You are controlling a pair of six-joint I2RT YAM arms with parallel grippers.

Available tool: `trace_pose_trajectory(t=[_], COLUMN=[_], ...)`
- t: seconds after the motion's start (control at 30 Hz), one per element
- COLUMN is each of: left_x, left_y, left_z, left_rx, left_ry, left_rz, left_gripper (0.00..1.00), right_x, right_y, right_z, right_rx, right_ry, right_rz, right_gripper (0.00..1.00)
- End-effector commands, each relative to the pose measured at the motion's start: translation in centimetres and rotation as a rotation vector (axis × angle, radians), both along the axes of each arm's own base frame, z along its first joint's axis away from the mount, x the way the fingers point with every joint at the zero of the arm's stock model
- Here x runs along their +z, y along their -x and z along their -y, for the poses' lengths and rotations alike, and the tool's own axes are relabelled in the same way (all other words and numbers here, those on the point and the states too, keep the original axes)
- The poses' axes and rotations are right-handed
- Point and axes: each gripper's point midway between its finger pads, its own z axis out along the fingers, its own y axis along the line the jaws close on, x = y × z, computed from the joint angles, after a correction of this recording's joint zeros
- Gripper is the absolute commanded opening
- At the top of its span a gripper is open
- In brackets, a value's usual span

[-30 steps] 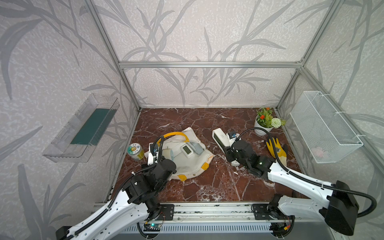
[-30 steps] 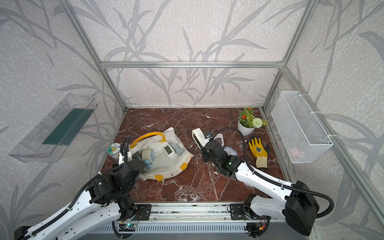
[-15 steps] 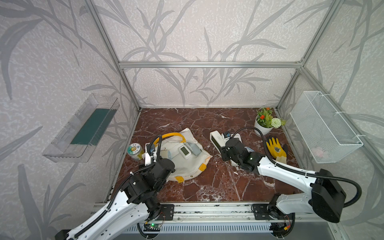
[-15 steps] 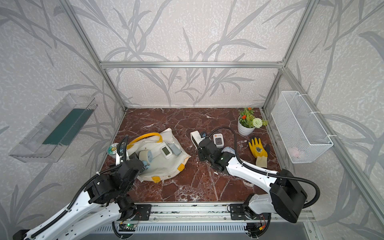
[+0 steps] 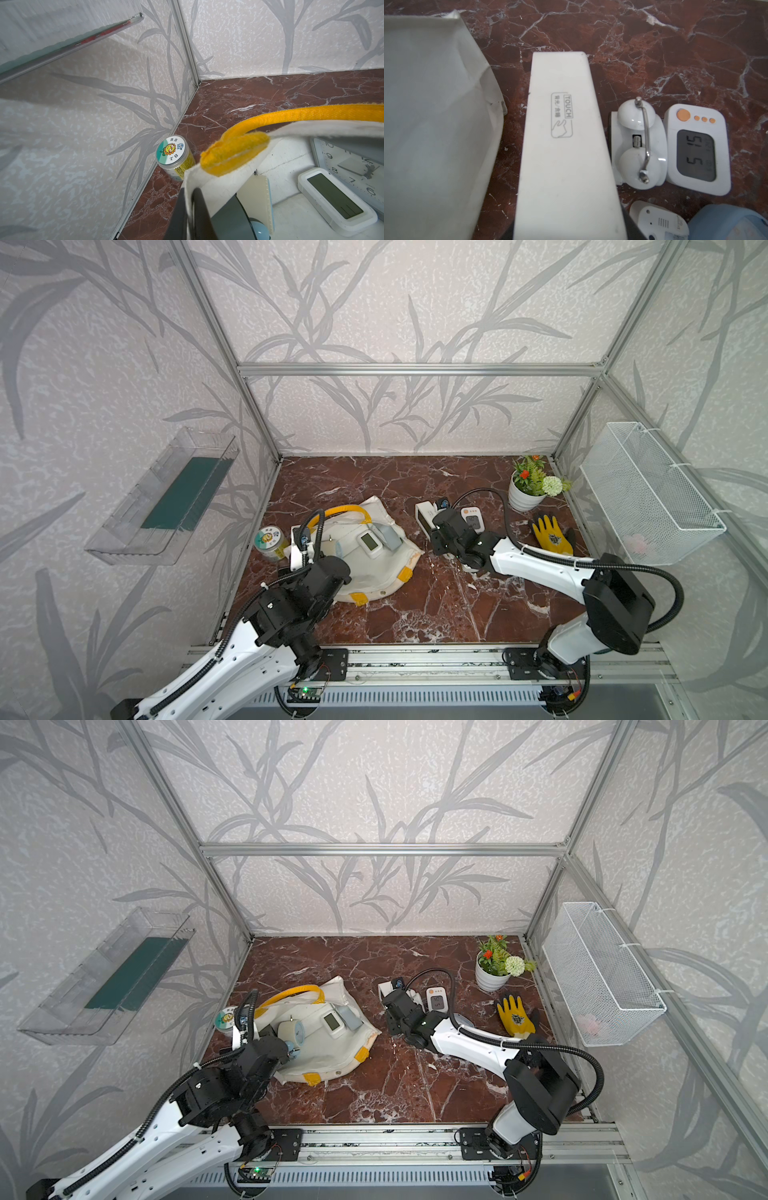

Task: Take the alarm clock out of the canvas bag
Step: Place the alarm at the center of the board.

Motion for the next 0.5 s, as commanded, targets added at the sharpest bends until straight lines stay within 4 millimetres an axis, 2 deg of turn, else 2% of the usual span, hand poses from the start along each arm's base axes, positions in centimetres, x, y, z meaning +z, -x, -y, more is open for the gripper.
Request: trace_pose_trajectory(t=[0.0, 0.37, 0.4, 0.47], left_x=[1.1, 0.8, 0.9, 0.9], left_y=[0.2, 0.0, 0.1, 0.1], left_z=[-0.6, -0.5, -0.5, -0.6], left_rx=[0.043, 0.039, 0.039, 0.041], left_ry=[0.027, 0.031, 0.031, 0.03], left_rz=[0.049, 0.043, 0.043, 0.043], left_gripper=[0.0, 0.0, 0.0, 0.0], right_x=[1.3, 0.9, 0.0, -0.2], right_y=[-1.4, -3.3, -3.5, -3.9], right_z=[0.0, -1.9, -2.0, -2.1], right_rx=[-0.074, -0.114, -0.123, -0.132], right_ry=[-0.031, -0.039, -0.02, -0.01], right_rz=[0.031, 0.004, -0.012, -0.014], right_gripper=[0.27, 0.27, 0.27, 0.27])
